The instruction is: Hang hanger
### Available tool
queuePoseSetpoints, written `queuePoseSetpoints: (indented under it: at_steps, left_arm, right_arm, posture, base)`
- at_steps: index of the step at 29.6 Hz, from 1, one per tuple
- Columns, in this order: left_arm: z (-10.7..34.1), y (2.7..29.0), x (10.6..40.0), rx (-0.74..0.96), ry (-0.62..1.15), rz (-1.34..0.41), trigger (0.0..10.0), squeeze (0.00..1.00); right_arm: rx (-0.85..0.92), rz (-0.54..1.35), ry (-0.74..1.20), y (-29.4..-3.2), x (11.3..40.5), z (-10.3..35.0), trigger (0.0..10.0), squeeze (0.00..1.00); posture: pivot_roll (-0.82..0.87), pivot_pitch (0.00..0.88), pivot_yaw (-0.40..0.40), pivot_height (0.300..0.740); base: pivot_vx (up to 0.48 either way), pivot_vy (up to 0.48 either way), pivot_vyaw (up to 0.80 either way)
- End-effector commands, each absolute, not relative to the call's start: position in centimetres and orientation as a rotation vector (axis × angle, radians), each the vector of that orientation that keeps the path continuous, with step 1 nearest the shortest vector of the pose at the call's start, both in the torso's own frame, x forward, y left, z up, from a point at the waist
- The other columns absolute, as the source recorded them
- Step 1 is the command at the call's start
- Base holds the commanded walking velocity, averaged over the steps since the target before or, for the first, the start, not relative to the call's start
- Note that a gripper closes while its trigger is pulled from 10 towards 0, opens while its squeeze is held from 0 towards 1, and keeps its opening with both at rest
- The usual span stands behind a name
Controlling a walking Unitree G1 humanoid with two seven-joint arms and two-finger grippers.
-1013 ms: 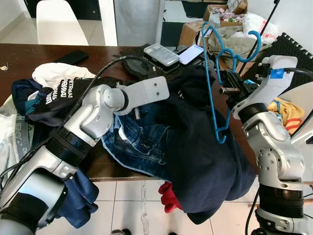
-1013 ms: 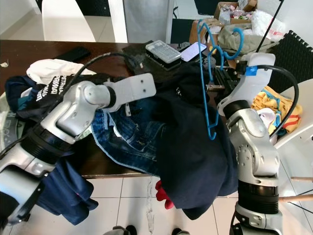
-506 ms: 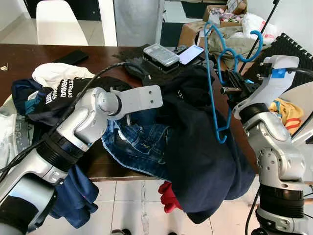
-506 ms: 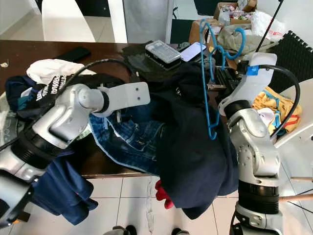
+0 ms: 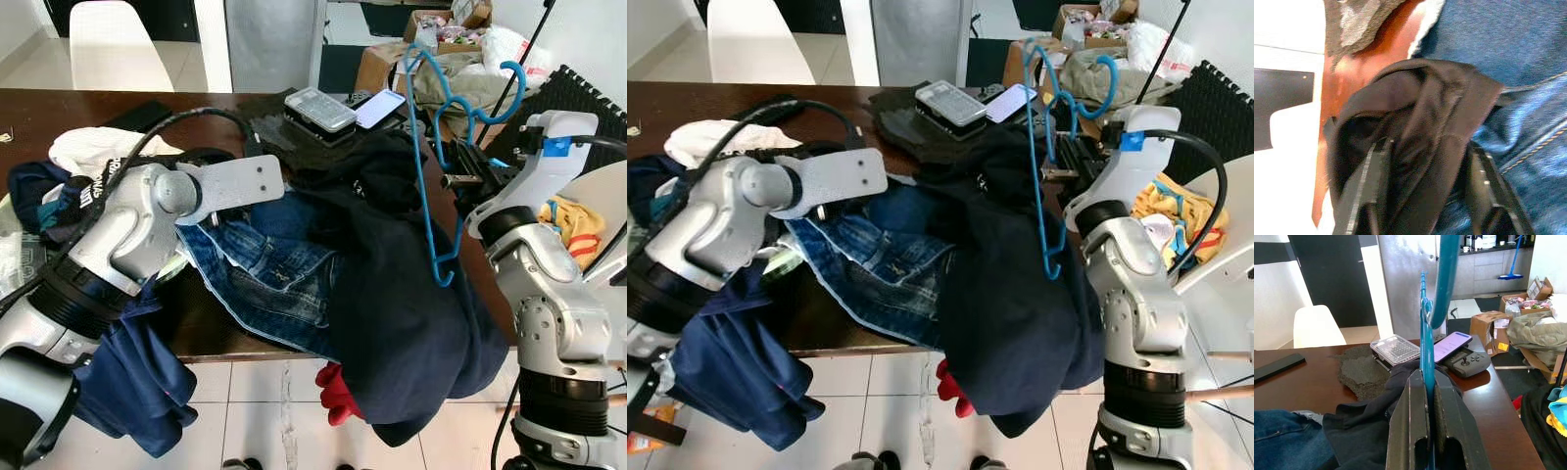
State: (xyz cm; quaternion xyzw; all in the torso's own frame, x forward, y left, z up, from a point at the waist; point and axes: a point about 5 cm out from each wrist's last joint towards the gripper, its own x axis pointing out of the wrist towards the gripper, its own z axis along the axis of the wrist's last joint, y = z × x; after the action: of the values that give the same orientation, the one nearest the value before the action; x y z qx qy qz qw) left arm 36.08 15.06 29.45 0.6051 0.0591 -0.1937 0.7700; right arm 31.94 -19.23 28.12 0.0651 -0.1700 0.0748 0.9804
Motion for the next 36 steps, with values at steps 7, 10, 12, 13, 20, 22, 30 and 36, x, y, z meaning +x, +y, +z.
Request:
queuePoseSetpoints:
  at_steps: [7, 10, 12, 13, 20, 22, 30, 36]
  left_arm:
    - [31.5, 15.5, 36.3, 1.273, -0.015, -0.298, 0.0, 0.0]
    - [31.9, 15.5, 36.4, 1.271, -0.036, -0.279, 0.0, 0.0]
    - [32.2, 15.6, 36.5, 1.268, -0.055, -0.258, 0.0, 0.0]
    - [32.4, 15.7, 36.5, 1.265, -0.066, -0.245, 0.0, 0.0]
    - [33.1, 16.2, 36.6, 1.17, -0.102, -0.232, 0.0, 0.0]
    - [34.2, 16.1, 36.4, 0.904, -0.157, -0.303, 0.0, 0.0]
    - [41.8, 17.4, 33.1, -0.008, -0.469, -0.591, 0.0, 0.0]
    - [43.3, 18.4, 31.4, -0.117, -0.579, -0.663, 0.0, 0.0]
  right_arm:
    - [0.127, 0.161, -0.36, -19.0, 31.9, 28.3, 10.0, 0.0]
    - [0.128, 0.161, -0.36, -19.0, 31.9, 28.3, 10.0, 0.0]
    - [0.128, 0.16, -0.36, -19.0, 31.8, 28.3, 10.0, 0.0]
    - [0.128, 0.161, -0.36, -18.9, 31.8, 28.3, 10.0, 0.0]
    - [0.129, 0.16, -0.361, -18.9, 31.8, 28.3, 10.0, 0.0]
    - [0.13, 0.157, -0.362, -18.9, 31.8, 28.3, 10.0, 0.0]
    - [0.135, 0.154, -0.365, -19.0, 31.8, 28.3, 10.0, 0.0]
    - [0.146, 0.164, -0.367, -18.8, 32.0, 28.3, 10.0, 0.0]
  posture:
    - [0.09, 0.163, -0.047, 0.74]
    - [0.09, 0.163, -0.047, 0.74]
    - [0.09, 0.163, -0.047, 0.74]
    - [0.09, 0.163, -0.047, 0.74]
    - [0.09, 0.164, -0.043, 0.74]
    - [0.09, 0.164, -0.041, 0.74]
    - [0.1, 0.167, -0.037, 0.74]
    - [0.11, 0.161, -0.041, 0.74]
  base:
    - [0.0, 0.0, 0.0]
    - [0.0, 0.0, 0.0]
    - [0.0, 0.0, 0.0]
    - [0.0, 0.0, 0.0]
    - [0.0, 0.0, 0.0]
    - [0.0, 0.0, 0.0]
    - [0.0, 0.0, 0.0]
    - [0.0, 0.0, 0.0]
